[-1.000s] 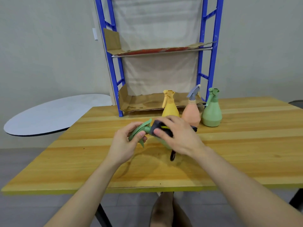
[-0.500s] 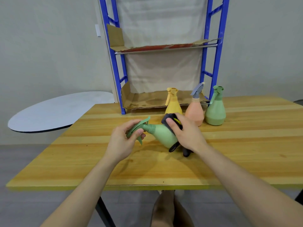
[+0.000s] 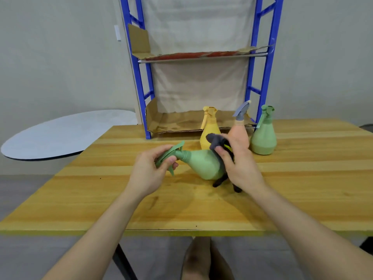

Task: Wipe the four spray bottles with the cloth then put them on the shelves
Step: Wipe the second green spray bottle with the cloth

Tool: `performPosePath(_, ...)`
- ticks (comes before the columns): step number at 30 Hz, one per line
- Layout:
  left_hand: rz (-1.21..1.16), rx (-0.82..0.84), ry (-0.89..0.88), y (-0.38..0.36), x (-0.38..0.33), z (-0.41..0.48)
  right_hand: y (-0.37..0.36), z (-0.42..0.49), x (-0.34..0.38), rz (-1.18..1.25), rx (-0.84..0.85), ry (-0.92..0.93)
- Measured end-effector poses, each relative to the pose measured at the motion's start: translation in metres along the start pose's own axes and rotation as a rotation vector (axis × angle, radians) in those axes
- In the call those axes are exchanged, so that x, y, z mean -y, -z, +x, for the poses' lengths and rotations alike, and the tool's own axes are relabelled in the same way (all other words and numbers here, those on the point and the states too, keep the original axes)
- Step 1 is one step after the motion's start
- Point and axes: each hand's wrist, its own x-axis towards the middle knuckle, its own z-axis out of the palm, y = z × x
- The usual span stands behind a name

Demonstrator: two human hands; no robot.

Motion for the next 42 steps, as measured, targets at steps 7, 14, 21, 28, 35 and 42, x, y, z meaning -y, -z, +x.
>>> performPosePath(7, -0.039, 0.022, -0.034, -0.012, -0.002, -0.002, -0.008, 0.003, 0.01, -0.218, 0.22, 0.211)
performPosePath(14, -0.11, -0.006, 0.138, -0.012, -0.008, 0.0, 0.025, 0.008, 0.005, -0.012, 0.033, -0.009)
performPosePath(21, -0.352, 0.125, 0.24, -0.006, -0.04, 0.005, -0.005, 0.005, 0.016, -0.254, 0.272, 0.166)
performPosePath(28, -0.223, 0.522, -0.051, 0.031, -0.043, 0.004, -0.005, -0.001, 0.005, 0.022, 0.323, -0.039)
performPosePath(35, 0.315, 0.136, -0.306, 0.037, -0.043, 0.025, -0.012, -0.009, 0.005, 0.017, 0.339, -0.077)
performPosePath(42, 0.297, -0.077, -0.14, 0.039, -0.013, 0.044, -0.016, -0.009, 0.009, -0.018, 0.247, -0.206)
